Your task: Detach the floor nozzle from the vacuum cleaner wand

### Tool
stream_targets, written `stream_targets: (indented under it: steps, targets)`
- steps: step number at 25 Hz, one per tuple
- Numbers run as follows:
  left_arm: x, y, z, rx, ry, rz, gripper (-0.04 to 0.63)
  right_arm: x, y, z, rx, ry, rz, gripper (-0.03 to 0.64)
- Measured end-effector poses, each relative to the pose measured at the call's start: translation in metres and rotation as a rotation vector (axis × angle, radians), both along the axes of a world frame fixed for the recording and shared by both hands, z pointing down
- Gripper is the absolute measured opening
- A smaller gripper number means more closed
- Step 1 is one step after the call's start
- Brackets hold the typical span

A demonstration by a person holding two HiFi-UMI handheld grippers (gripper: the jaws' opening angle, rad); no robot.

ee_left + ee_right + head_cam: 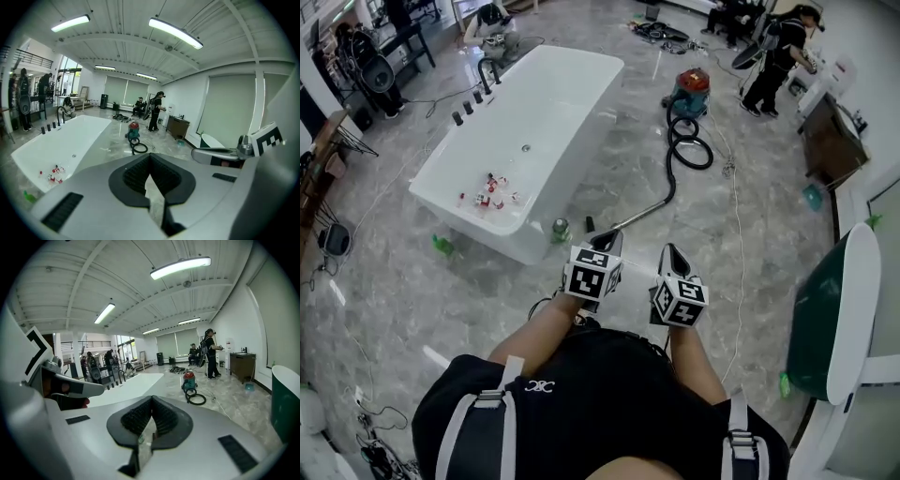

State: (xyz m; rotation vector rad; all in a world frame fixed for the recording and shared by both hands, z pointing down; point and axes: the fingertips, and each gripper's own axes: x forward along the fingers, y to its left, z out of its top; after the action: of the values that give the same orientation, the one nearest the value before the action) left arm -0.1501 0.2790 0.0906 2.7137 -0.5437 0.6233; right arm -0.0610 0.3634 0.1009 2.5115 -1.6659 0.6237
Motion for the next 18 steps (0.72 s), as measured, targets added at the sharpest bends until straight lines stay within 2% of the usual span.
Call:
stream_targets:
  steps: [6,9,13,18]
  targets:
    - [0.028,-0.08,0.006,-0.013,0.005,-0.003,0.005,0.029,-0.075,0.006,0.0,-0.056,0.002,0.003]
    - [0.037,-0.112,0.011,-0.012,-0.005,-0.006,0.005,0.039,-0.105,0.007,0.007,-0.052,0.006,0.003]
    - [0.062,-0.146,0.017,-0.013,-0.017,-0.016,0.005,0.06,-0.129,0.018,-0.002,-0.061,0.007,0.003]
    - [0.076,-0.174,0.036,-0.047,-0.059,-0.038,0.005,0.084,-0.155,0.035,-0.034,-0.083,0.015,0.003]
